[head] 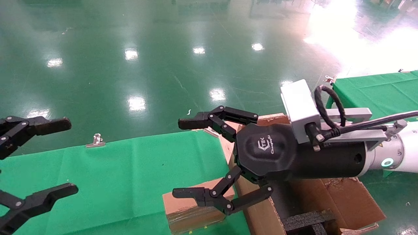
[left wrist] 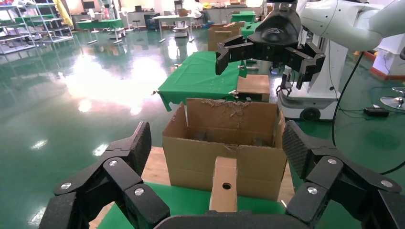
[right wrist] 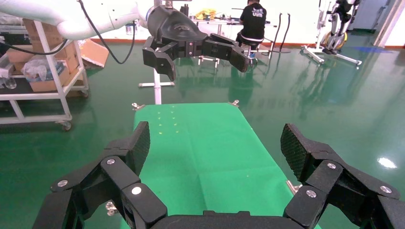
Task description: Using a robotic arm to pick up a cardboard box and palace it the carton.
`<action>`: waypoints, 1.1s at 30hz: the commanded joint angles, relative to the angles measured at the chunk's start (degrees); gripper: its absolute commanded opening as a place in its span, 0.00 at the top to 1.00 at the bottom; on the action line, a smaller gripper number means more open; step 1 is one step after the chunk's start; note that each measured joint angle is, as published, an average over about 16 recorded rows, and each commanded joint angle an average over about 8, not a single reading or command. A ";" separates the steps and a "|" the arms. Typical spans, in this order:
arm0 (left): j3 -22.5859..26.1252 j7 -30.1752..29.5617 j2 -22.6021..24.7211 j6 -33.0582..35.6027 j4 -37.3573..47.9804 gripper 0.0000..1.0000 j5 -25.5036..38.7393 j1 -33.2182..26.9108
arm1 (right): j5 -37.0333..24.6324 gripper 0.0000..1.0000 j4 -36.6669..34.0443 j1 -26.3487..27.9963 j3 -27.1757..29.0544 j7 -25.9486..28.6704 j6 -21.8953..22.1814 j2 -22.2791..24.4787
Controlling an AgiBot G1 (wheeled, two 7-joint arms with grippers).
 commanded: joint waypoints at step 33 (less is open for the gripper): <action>0.00 0.00 0.00 0.00 0.00 1.00 0.00 0.00 | -39.86 0.00 -2.16 16.09 -18.62 -1.56 -1.22 -12.31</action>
